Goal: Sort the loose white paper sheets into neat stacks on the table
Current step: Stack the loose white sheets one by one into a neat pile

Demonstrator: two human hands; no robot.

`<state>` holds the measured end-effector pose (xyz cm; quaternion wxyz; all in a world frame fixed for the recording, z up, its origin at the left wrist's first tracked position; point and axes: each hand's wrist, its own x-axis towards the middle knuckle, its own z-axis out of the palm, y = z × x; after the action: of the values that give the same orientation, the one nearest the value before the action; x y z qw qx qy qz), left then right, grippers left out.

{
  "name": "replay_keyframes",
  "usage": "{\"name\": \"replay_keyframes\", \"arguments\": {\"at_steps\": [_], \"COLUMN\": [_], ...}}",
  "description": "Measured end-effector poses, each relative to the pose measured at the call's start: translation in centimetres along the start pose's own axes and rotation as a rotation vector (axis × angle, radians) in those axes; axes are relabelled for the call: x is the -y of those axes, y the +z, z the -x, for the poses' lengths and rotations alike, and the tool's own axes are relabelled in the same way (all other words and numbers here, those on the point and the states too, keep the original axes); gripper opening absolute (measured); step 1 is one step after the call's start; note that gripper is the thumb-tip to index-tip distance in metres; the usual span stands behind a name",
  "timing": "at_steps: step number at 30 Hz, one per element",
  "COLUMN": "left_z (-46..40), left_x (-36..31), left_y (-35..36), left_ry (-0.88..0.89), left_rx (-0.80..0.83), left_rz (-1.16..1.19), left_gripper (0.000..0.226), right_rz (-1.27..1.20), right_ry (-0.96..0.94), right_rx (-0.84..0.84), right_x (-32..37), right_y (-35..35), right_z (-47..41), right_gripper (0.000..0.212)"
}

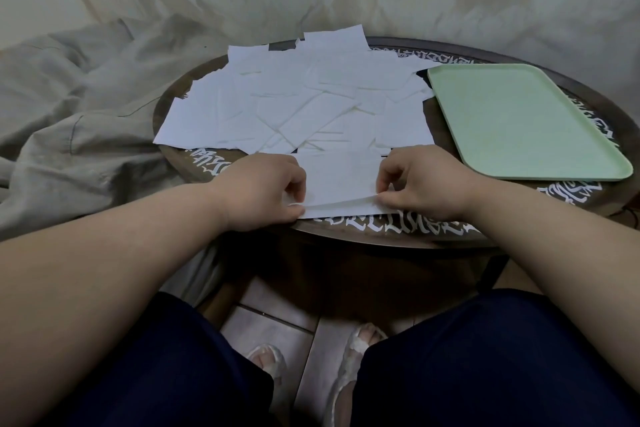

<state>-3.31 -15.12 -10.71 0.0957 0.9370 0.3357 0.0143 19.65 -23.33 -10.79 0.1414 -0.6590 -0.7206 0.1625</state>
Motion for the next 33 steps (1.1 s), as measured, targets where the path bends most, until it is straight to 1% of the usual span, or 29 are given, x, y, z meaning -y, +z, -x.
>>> {"name": "replay_keyframes", "arguments": {"at_steps": [3, 6, 8, 11, 17, 20, 22, 27, 33], "left_z": [0.0, 0.1, 0.1, 0.0, 0.0, 0.0, 0.0, 0.0, 0.2], "left_x": [-0.2, -0.4, -0.3, -0.2, -0.2, -0.5, -0.7, -0.6, -0.4], "left_y": [-0.1, -0.2, -0.2, -0.1, -0.1, -0.1, -0.1, 0.0, -0.2], "left_ry": [0.011, 0.006, -0.006, -0.032, -0.066, -0.067, -0.058, -0.027, -0.035], "left_rx": [-0.029, 0.007, 0.027, 0.038, 0.020, 0.007, 0.001, -0.017, 0.020], "left_rz": [0.016, 0.036, 0.048, 0.065, 0.093, 0.099, 0.093, 0.057, 0.074], "left_gripper": [0.005, 0.008, 0.011, 0.015, 0.022, 0.026, 0.027, 0.028, 0.022], "right_rz": [0.006, 0.061, 0.137, 0.260, 0.363, 0.371, 0.368, 0.261, 0.200], "right_ry": [-0.009, -0.010, -0.023, -0.069, -0.158, -0.197, -0.209, -0.164, -0.152], "right_rx": [0.035, 0.105, 0.132, 0.123, 0.071, 0.069, 0.053, -0.018, 0.054], "right_x": [0.1, 0.1, 0.2, 0.6, 1.0, 1.2, 1.4, 1.3, 1.1], "right_y": [-0.1, -0.1, 0.1, 0.2, 0.6, 1.0, 1.1, 0.9, 0.9], "right_z": [0.2, 0.2, 0.0, -0.3, -0.4, -0.7, -0.7, -0.5, -0.5], "right_gripper": [0.010, 0.009, 0.018, 0.029, 0.027, 0.026, 0.020, 0.012, 0.006]}}
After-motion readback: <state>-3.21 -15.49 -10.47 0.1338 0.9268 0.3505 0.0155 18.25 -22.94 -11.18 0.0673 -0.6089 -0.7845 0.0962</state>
